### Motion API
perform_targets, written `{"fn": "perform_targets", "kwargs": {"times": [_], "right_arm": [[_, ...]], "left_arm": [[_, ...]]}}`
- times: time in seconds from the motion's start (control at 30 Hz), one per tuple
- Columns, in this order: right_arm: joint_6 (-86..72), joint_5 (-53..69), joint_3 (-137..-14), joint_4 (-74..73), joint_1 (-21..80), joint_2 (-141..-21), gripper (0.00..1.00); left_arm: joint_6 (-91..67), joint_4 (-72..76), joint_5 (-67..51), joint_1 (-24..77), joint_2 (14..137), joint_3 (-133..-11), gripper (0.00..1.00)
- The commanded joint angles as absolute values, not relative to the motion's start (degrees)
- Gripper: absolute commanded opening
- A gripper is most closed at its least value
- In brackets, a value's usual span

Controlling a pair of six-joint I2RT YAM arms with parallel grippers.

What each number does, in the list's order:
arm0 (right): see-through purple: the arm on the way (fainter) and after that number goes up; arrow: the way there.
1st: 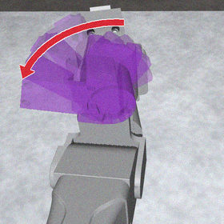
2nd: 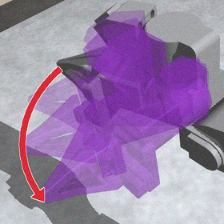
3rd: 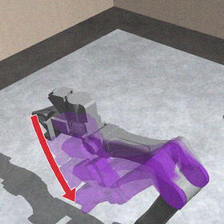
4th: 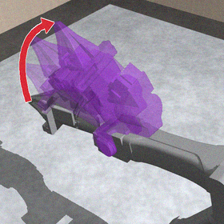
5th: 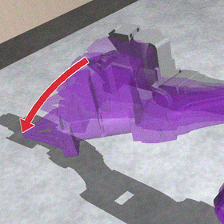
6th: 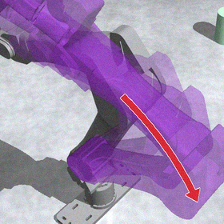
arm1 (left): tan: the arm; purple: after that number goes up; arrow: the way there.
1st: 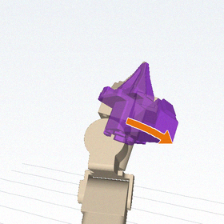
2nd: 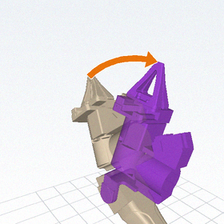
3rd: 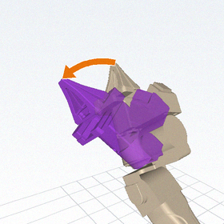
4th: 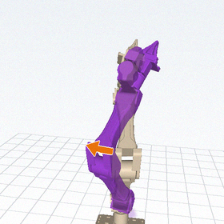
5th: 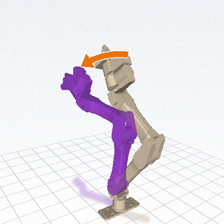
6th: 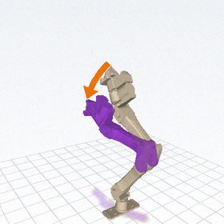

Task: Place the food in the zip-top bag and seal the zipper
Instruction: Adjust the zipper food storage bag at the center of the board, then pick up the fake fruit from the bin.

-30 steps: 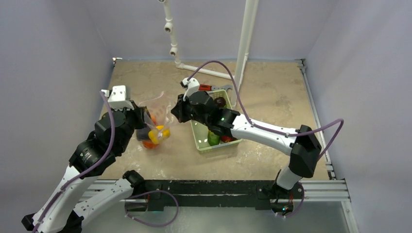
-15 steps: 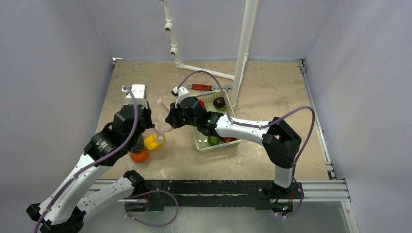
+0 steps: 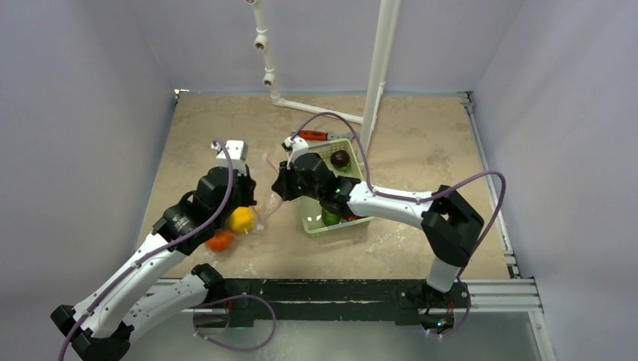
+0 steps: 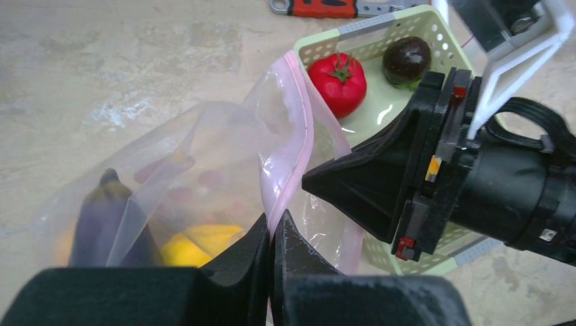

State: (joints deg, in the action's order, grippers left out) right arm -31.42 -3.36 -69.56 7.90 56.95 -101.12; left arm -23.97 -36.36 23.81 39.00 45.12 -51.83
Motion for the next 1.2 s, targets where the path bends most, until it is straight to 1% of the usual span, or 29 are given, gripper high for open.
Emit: {"fn": "perform_targets", "kwargs": {"times": [0.0, 0.17, 0.23, 0.27, 0.3, 0.4, 0.47, 0.53, 0.77, 0.9, 1.03, 1.17], "right_arm": [[-31.76, -6.05, -68.04, 8.96, 56.95, -95.86, 0.00], [-32.74, -6.64, -65.82, 8.73, 56.96, -93.37, 0.02], [-32.98, -7.30, -64.98, 8.26, 57.01, -92.14, 0.05], [-33.08, -7.56, -64.73, 7.95, 56.98, -91.59, 0.10], [-33.21, -8.01, -64.51, 7.63, 57.04, -90.72, 0.16], [-33.38, -9.21, -64.09, 6.31, 56.97, -88.46, 0.30], [-33.54, -9.90, -64.07, 4.96, 57.04, -86.94, 0.43], [-33.53, -11.03, -64.16, 3.37, 56.97, -85.39, 0.49], [-34.58, -17.72, -63.27, -2.96, 56.96, -78.27, 0.61], [-36.20, -22.52, -63.38, -8.24, 56.95, -76.33, 0.69], [-38.58, -26.22, -63.98, -15.16, 56.69, -76.54, 0.73], [-40.46, -27.31, -63.13, -18.98, 56.47, -76.80, 0.75]], "left_arm": [[-28.90, -31.29, 19.50, 38.94, 42.97, -48.47, 0.00], [-31.52, -30.16, 18.46, 38.94, 40.72, -44.70, 0.00], [-31.95, -29.79, 18.29, 38.94, 39.12, -43.39, 0.00], [-32.13, -29.59, 18.33, 38.94, 38.19, -42.55, 0.00], [-32.09, -29.38, 18.35, 38.94, 37.42, -42.02, 0.00], [-32.33, -29.49, 18.85, 38.94, 35.58, -41.32, 0.00], [-32.34, -29.60, 19.00, 38.94, 34.85, -41.54, 0.00], [-31.97, -30.03, 19.43, 38.94, 34.64, -42.07, 0.00], [-29.15, -33.50, 20.39, 38.94, 35.33, -45.22, 0.00], [-28.75, -33.12, 19.35, 38.94, 35.02, -44.31, 0.00], [-28.84, -32.41, 17.81, 38.94, 33.98, -43.30, 0.00], [-28.74, -31.72, 17.14, 38.94, 32.79, -42.66, 0.00]]}}
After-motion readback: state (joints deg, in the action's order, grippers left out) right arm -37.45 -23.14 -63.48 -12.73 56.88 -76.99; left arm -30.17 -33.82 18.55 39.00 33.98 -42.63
